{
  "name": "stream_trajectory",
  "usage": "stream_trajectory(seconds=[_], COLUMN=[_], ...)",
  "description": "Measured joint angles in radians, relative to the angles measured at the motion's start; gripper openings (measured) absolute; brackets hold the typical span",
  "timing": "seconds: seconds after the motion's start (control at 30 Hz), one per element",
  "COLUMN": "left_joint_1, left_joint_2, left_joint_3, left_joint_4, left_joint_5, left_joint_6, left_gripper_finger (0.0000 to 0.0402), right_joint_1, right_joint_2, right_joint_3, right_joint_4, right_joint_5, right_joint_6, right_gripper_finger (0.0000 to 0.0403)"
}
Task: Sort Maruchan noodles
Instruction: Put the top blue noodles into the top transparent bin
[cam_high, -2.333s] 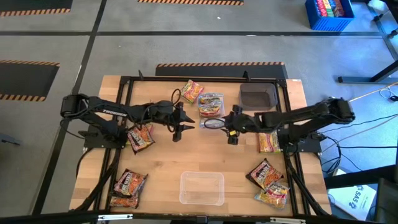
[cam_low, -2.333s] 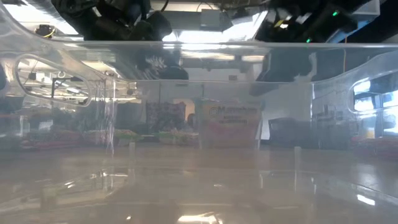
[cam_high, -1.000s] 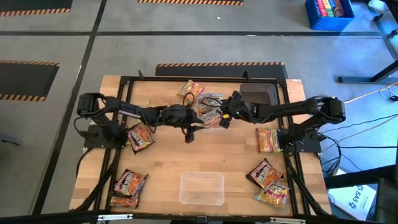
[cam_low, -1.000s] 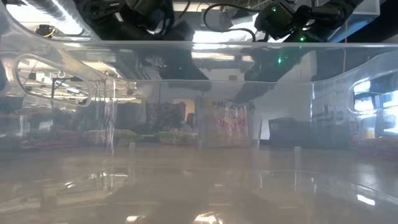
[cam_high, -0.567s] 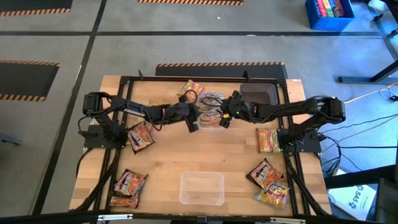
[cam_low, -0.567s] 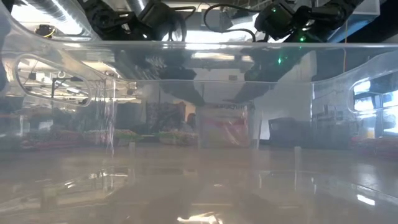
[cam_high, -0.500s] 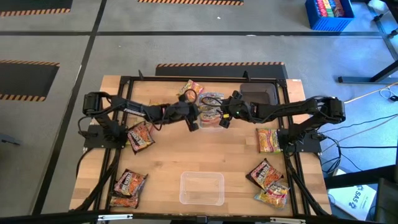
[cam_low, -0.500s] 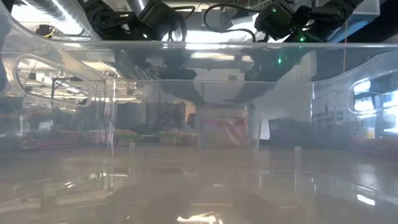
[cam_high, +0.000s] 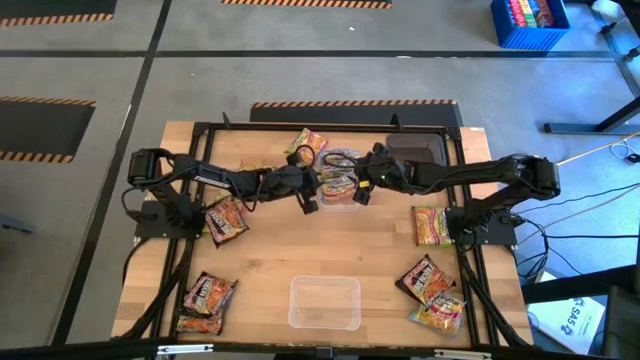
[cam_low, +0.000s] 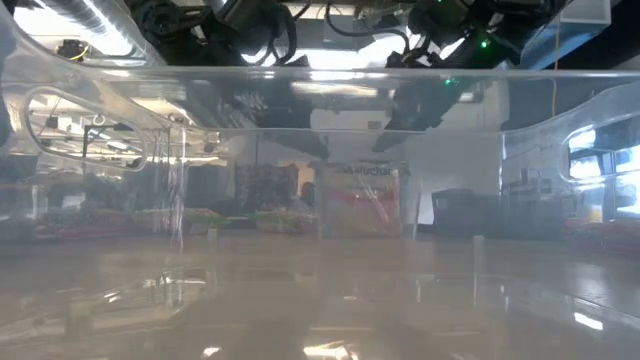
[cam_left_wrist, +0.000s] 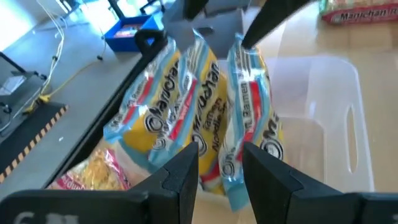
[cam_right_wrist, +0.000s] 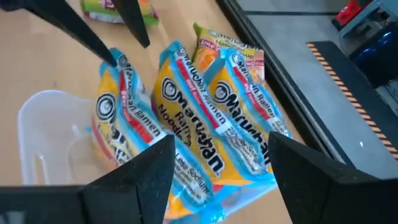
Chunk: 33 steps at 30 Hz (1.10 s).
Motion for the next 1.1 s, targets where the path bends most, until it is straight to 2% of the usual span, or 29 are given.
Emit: stream_trajectory(seconds=[0.23,0.57,0.63,0.9,1.0,1.1], left_joint_1=[-0.003,-0.034,-0.038,-0.046,-0.046,-0.048], left_joint_2=[-0.013,-0.085,-0.089,-0.096,-0.096,-0.096], left_joint_3=[-0.001,-0.004,0.001,-0.002,-0.002,-0.002], left_joint_4=[-0.058,-0.111,-0.097,-0.107,-0.106,-0.106], left_joint_5=[0.001,0.003,0.002,0.002,0.002,0.021], left_joint_6=[-0.016,-0.028,-0.029,-0.036,-0.053,-0.059], left_gripper_finger=[0.0117,0.0117,0.0117,0.0117,0.0117,0.0117], right_joint_1=[0.03,0.093,0.091,0.091,0.091,0.104], right_joint_2=[0.002,0.135,0.17,0.214,0.214,0.209], right_joint_3=[0.015,0.017,0.016,0.015,0.015,0.015], right_joint_4=[0.0,0.223,0.227,0.278,0.296,0.278], right_joint_5=[-0.145,-0.147,-0.123,0.107,0.149,0.145], right_joint_6=[0.002,-0.129,-0.144,-0.177,-0.177,-0.171], right_gripper_finger=[0.0239,0.0239,0.0239,0.0239,0.0239,0.0239])
